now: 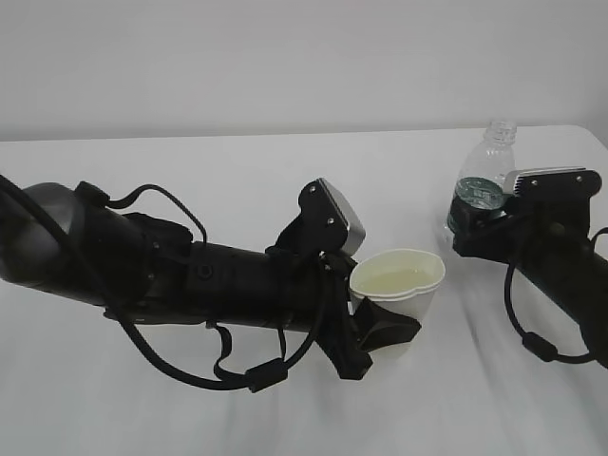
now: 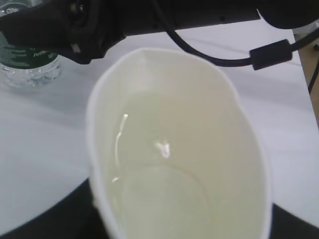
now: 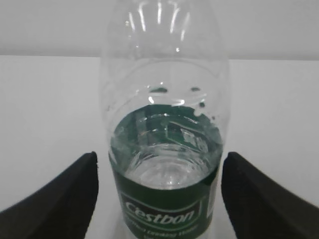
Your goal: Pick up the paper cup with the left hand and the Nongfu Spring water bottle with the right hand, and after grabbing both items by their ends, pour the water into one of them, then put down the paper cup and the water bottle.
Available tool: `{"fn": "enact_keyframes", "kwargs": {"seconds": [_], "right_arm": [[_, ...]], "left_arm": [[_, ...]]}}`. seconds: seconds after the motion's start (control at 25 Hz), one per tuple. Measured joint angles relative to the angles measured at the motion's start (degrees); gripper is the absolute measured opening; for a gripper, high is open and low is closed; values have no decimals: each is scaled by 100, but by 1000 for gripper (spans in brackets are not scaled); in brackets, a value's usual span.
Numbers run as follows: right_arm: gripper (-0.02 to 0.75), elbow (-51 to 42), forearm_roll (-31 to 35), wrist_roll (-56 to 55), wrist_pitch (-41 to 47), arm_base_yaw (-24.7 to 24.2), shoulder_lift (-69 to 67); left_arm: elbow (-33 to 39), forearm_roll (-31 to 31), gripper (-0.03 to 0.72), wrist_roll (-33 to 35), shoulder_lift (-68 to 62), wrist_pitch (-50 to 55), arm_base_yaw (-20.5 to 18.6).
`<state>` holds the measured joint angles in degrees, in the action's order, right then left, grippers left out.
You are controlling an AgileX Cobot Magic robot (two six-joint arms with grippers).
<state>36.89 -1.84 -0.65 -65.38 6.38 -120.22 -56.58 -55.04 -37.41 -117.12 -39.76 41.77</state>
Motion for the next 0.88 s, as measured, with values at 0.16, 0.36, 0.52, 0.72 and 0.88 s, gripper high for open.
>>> {"fn": "enact_keyframes", "kwargs": {"seconds": [0.16,0.36,0.52,0.72,0.88], "right_arm": [[587,-316,33,0,0,0,235],[587,-759,184,0,0,0,571],[587,-1002,278,0,0,0,808],[587,-1100,337,0,0,0,837],[587,-1100,337,0,0,0,837]], "left_arm": [[0,23,384,0,0,0,0],[0,333,384,0,0,0,0],[0,583,384,0,0,0,0],[0,642,384,19,0,0,0],[0,740,384,53,0,0,0]]}}
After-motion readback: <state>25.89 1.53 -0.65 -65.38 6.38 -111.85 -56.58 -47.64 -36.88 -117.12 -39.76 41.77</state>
